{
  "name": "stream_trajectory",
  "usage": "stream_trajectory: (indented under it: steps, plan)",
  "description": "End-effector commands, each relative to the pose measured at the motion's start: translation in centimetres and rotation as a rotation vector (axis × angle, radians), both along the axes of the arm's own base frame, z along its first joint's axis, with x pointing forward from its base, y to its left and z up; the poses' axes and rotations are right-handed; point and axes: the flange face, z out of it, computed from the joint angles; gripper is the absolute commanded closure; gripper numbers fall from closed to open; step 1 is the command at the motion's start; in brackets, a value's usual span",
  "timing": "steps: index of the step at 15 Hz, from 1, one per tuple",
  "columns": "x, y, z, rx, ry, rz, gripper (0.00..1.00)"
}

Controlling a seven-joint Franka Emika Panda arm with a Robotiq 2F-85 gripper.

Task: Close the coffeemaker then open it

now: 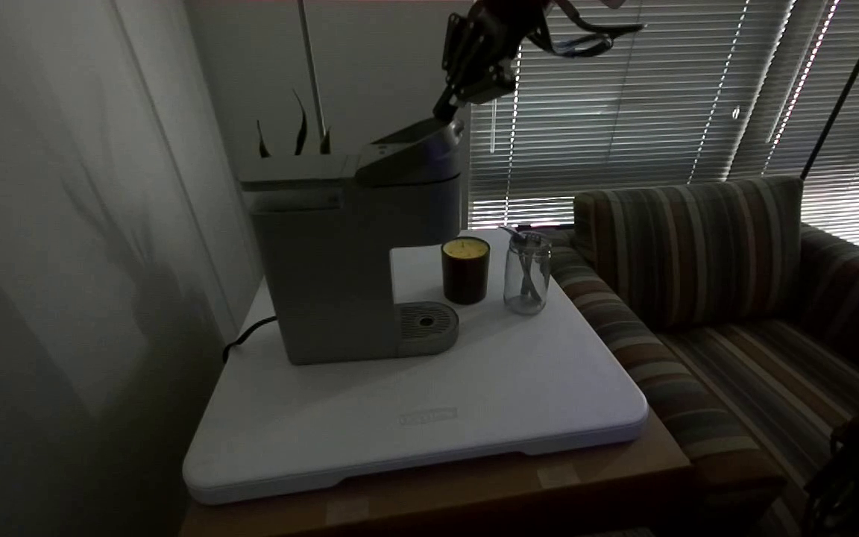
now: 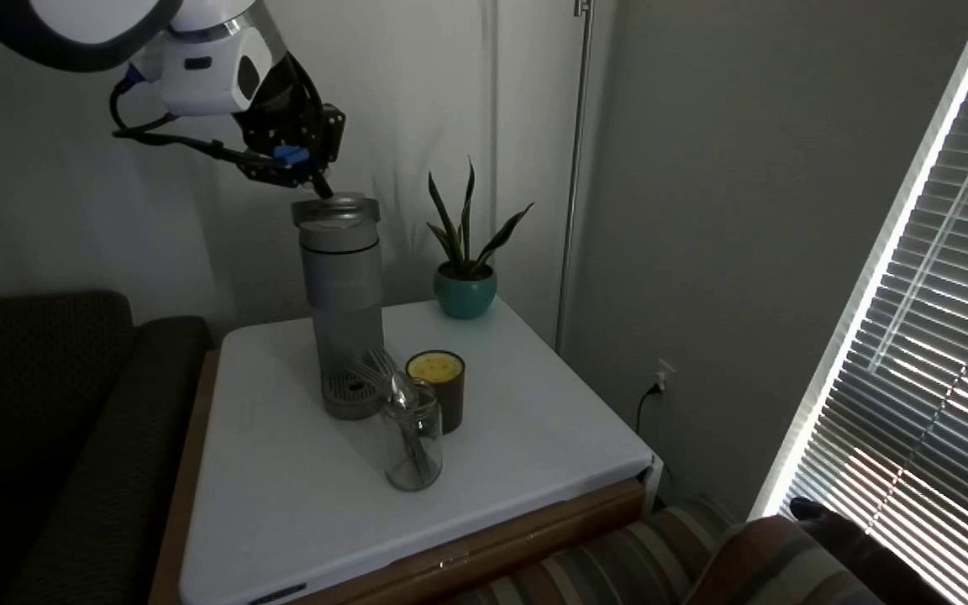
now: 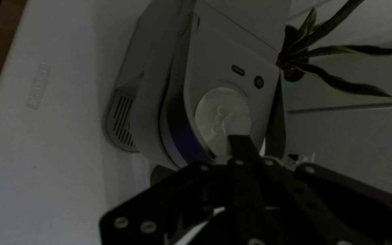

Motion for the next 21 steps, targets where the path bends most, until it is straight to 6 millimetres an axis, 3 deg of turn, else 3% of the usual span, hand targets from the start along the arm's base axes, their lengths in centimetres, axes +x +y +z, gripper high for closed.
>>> stream_trajectory:
  steps: [1,12,21]
  plan:
    - [-0.5,-0.3,-0.5,-0.004,0.015,0.01,1.0]
    - [0.5,-1.9,1.8,-0.113,-0.032,0.053,1.0]
    - [0.2,-1.5,0.6,-0.117,-0.001,0.068,1.0]
